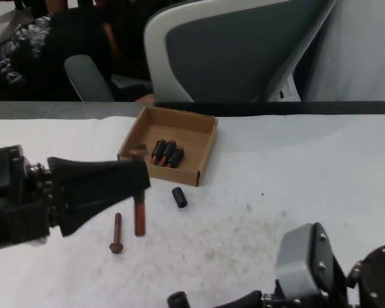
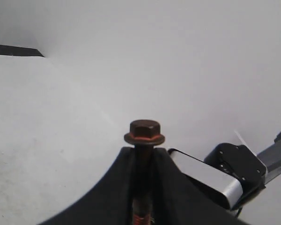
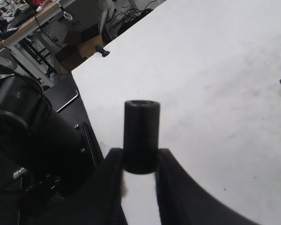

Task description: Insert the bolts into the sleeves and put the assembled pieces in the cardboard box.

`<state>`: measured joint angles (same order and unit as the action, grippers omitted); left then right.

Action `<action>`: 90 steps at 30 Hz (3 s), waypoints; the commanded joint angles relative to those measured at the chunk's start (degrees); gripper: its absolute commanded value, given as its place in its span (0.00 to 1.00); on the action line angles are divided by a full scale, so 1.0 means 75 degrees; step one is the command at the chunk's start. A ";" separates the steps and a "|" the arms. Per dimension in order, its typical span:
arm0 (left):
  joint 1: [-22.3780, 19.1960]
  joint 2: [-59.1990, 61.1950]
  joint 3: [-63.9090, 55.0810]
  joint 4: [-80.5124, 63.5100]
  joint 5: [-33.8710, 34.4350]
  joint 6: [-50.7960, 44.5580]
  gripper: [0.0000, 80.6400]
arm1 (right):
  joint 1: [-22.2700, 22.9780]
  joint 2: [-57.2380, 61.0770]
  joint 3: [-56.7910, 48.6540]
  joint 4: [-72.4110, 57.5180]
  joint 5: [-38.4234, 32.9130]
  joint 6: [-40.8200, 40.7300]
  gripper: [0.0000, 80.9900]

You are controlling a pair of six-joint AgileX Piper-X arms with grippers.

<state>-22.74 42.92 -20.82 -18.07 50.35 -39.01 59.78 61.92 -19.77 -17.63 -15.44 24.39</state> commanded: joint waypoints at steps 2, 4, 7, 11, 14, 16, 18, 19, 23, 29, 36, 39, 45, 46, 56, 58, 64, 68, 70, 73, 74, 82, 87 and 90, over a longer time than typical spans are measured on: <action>-0.0173 -0.0083 0.0001 -0.0201 0.0010 -0.0031 0.01 | -0.0076 0.0184 -0.0208 -0.0503 0.0098 -0.0200 0.00; -0.0182 -0.0083 0.0001 -0.0341 -0.0106 -0.0031 0.01 | -0.0171 0.0180 -0.0207 -0.0665 0.0275 -0.0218 0.00; -0.0182 -0.0083 0.0001 -0.0858 -0.0204 -0.0031 0.01 | -0.0368 0.0180 -0.0207 -0.0877 0.0315 -0.0218 0.00; -0.0182 -0.0083 0.0001 -0.1398 -0.0390 -0.0068 0.01 | -0.0556 0.0180 -0.0207 -0.1284 0.0315 -0.0205 0.00; -0.0182 -0.0083 0.0001 -0.1454 -0.0533 -0.0068 0.01 | -0.0585 0.0180 -0.0274 -0.1472 0.0315 -0.0205 0.00; -0.0182 -0.0083 0.0001 -0.1454 -0.0553 -0.0048 0.01 | -0.0582 0.0180 -0.0371 -0.1468 0.0301 -0.0205 0.00; -0.0182 -0.0083 0.0001 -0.1485 -0.0555 0.0005 0.01 | -0.0582 0.0180 -0.0463 -0.1468 0.0301 -0.0205 0.00; -0.0182 -0.0083 0.0001 -0.1515 -0.0555 0.0004 0.01 | -0.0582 0.0180 -0.0535 -0.1468 0.0270 -0.0205 0.00; -0.0182 -0.0083 0.0001 -0.1709 -0.0555 0.0004 0.01 | -0.0582 0.0180 -0.0676 -0.1492 0.0038 -0.0205 0.00; -0.0182 -0.0083 0.0001 -0.1797 -0.0673 0.0004 0.01 | -0.0582 0.0180 -0.0677 -0.1524 -0.0041 -0.0205 0.00; -0.0182 -0.0083 0.0001 -0.1907 -0.0701 0.0004 0.01 | -0.0582 0.0180 -0.0677 -0.1577 -0.0405 -0.0187 0.00; -0.0182 -0.0083 0.0001 -0.1907 -0.0701 0.0004 0.01 | -0.0582 0.0180 -0.0749 -0.1577 -0.0521 -0.0158 0.00; -0.0182 -0.0083 0.0001 -0.1907 -0.0701 0.0004 0.01 | -0.0582 0.0180 -0.0925 -0.1577 -0.0525 -0.0157 0.00; -0.0182 -0.0083 0.0001 -0.1907 -0.0701 0.0004 0.01 | -0.0582 0.0180 -0.0956 -0.1577 -0.0525 -0.0157 0.00; -0.0182 -0.0083 0.0001 -0.1907 -0.0701 0.0004 0.01 | -0.0582 0.0180 -0.1191 -0.1577 -0.0560 -0.0212 0.00; -0.0182 -0.0083 0.0001 -0.1907 -0.0687 0.0004 0.01 | -0.0582 0.0180 -0.1191 -0.1577 -0.0560 -0.0212 0.00; -0.0182 -0.0083 0.0001 -0.1907 -0.0517 0.0004 0.01 | -0.0582 0.0180 -0.1191 -0.1577 -0.0560 -0.0212 0.00; -0.0182 -0.0083 0.0001 -0.1907 -0.0444 -0.0065 0.01 | -0.0582 0.0180 -0.1191 -0.1577 -0.0560 -0.0212 0.00; -0.0182 -0.0083 0.0001 -0.1907 -0.0268 -0.0063 0.01 | -0.0582 0.0180 -0.1191 -0.1577 -0.0560 -0.0212 0.00; -0.0182 -0.0083 0.0001 -0.1907 0.0047 -0.0063 0.01 | -0.0582 0.0180 -0.1191 -0.1577 -0.0560 -0.0212 0.00; -0.0182 -0.0083 0.0001 -0.1907 0.0112 -0.0063 0.01 | -0.0582 0.0180 -0.1191 -0.1577 -0.0560 -0.0212 0.00; -0.0182 -0.0083 0.0001 -0.1907 0.0480 0.0046 0.01 | -0.0582 0.0180 -0.1188 -0.1727 -0.0560 -0.0212 0.00; -0.0182 -0.0083 0.0001 -0.1888 0.0539 0.0063 0.01 | -0.0582 0.0180 -0.1188 -0.1979 -0.0560 -0.0212 0.00; -0.0182 -0.0083 0.0001 -0.1841 0.0535 0.0063 0.01 | -0.0582 0.0180 -0.1188 -0.1979 -0.0560 -0.0212 0.00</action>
<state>-23.93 42.92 -20.82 -30.71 52.09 -39.46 55.56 63.48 -27.95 -31.45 -20.89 23.06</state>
